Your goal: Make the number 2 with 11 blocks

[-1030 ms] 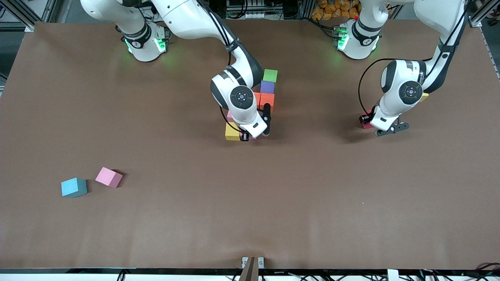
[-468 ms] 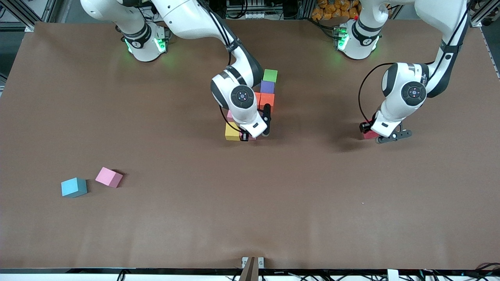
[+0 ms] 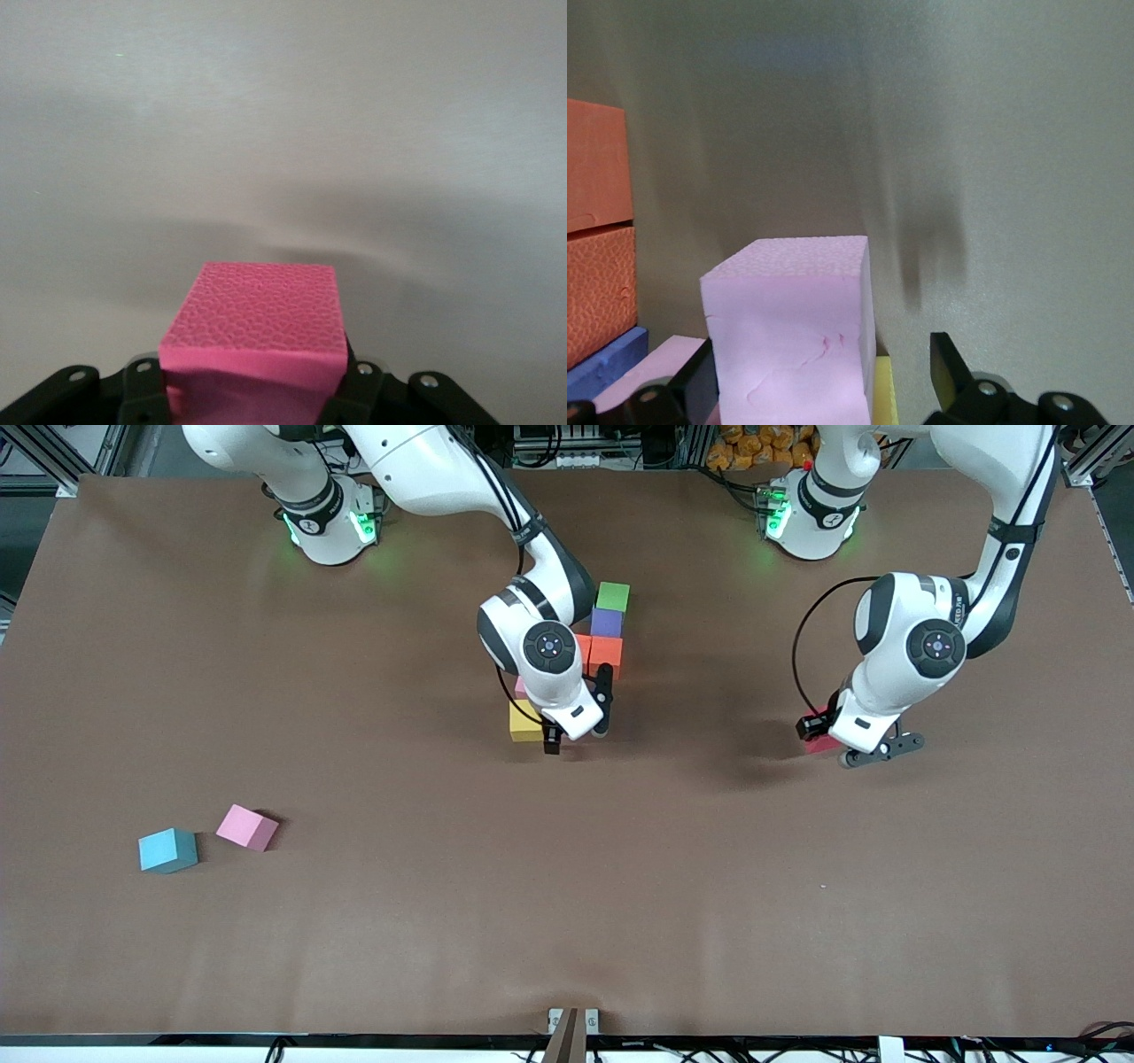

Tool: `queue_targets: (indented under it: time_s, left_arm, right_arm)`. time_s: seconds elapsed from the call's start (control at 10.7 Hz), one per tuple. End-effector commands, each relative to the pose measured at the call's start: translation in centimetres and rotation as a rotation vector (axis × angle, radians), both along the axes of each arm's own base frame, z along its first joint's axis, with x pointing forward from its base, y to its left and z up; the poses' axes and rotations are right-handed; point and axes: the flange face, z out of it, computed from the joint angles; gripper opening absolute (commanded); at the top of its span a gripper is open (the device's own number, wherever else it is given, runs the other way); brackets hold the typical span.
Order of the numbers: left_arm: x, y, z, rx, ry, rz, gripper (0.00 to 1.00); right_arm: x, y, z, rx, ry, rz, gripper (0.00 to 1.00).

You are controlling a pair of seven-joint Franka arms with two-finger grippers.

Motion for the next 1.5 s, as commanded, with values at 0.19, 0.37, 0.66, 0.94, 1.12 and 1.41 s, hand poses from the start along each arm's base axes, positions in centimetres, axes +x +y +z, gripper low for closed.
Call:
queue_targets:
  time_s: [0.19,0.37,0.66,0.94,1.12,1.41]
  left_arm:
    - [1.3,-7.9,-0.6,-0.013,0.03,0.172,0.36]
    - [0.2,-12.1,-0.8,-0.032,0.051,0.305,0.35]
    - [-1.4,-16.6,-1.8,-0.006,0.069,0.451,0.35]
    - [-4.1,-22.1,-3.6,0.018,0.049,0.595,0.35]
    - [-4.0,-25.7,-4.2,0.007,0.029,0.713,0.35]
    - [-4.5,-30.5,-5.3,0.007,0.027,0.839,0.35]
  right_arm:
    - [-0.1,-0.6,1.9,0.0,0.021,-0.028,1.0]
    - [0.3,-1.2,3.7,0.007,0.035,-0.038,1.0]
    - [1.1,-2.3,6.6,0.055,0.086,-0.068,1.0]
    - [5.5,-8.2,10.0,0.08,0.105,-0.118,1.0]
    - [8.6,-13.7,13.8,0.096,0.118,-0.234,1.0]
    - [13.7,-24.3,17.3,0.102,0.073,-0.444,1.0]
